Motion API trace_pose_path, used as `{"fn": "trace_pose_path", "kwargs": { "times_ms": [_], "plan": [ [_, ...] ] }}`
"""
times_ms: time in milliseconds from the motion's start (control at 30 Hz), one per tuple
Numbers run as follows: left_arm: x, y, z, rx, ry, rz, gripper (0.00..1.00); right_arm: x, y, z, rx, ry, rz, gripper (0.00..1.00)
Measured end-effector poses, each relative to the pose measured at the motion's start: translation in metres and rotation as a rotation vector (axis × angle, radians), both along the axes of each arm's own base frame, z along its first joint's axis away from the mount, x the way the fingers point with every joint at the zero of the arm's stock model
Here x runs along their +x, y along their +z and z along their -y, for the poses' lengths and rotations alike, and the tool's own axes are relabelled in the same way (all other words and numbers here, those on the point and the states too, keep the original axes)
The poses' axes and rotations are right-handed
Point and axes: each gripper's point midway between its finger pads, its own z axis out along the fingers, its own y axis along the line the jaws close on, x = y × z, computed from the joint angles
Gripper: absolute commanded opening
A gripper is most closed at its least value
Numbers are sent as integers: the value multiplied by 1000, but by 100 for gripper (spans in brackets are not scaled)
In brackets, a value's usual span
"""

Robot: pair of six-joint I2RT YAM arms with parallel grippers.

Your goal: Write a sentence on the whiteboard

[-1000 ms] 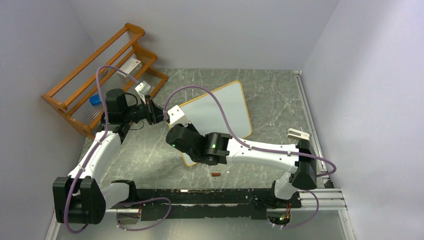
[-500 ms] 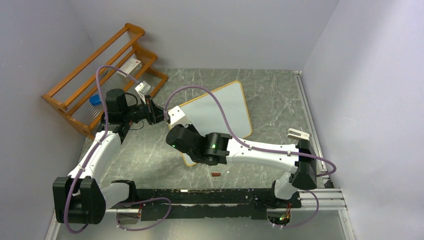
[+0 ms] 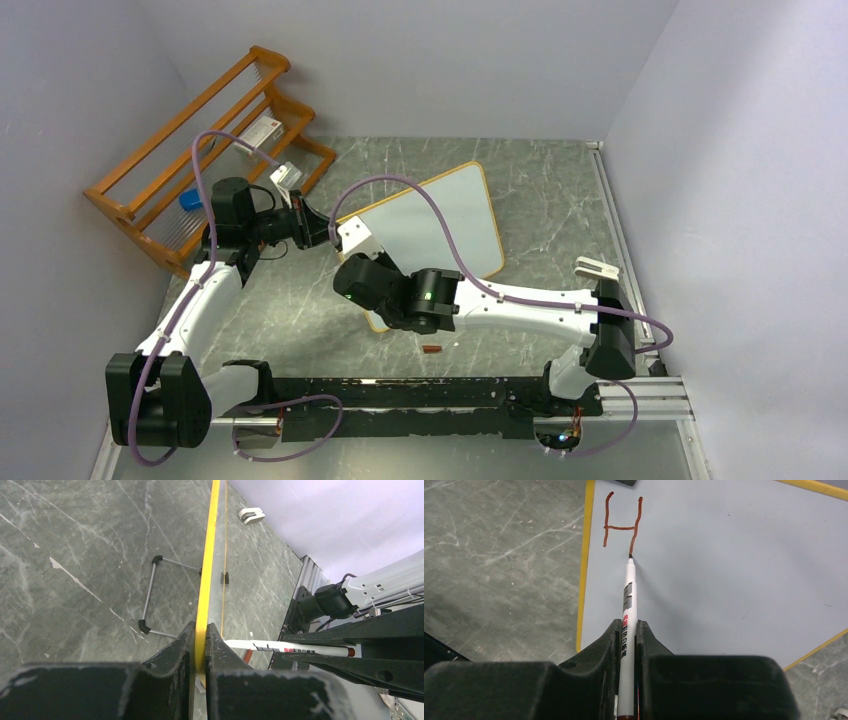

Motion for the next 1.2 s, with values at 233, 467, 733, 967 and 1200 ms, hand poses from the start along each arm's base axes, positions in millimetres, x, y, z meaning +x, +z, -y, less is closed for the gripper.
{"fn": "trace_pose_path", "kwargs": {
  "times_ms": [233, 467, 733, 967, 1200],
  "plan": [
    [0, 0, 0, 0, -1, 1, 5, -2, 10, 4, 31, 3, 18, 0],
    [0, 0, 0, 0, -1, 1, 5, 2, 21, 6, 60, -13, 47, 0],
    [0, 0, 0, 0, -2, 1, 5, 7, 21, 7, 57, -30, 61, 0],
    [0, 0, 1, -1, -3, 1, 5, 11, 17, 9, 48, -40, 59, 0],
    [0, 0, 1, -1, -4, 1, 5, 12, 16, 9, 43, -41, 59, 0]
  ]
}}
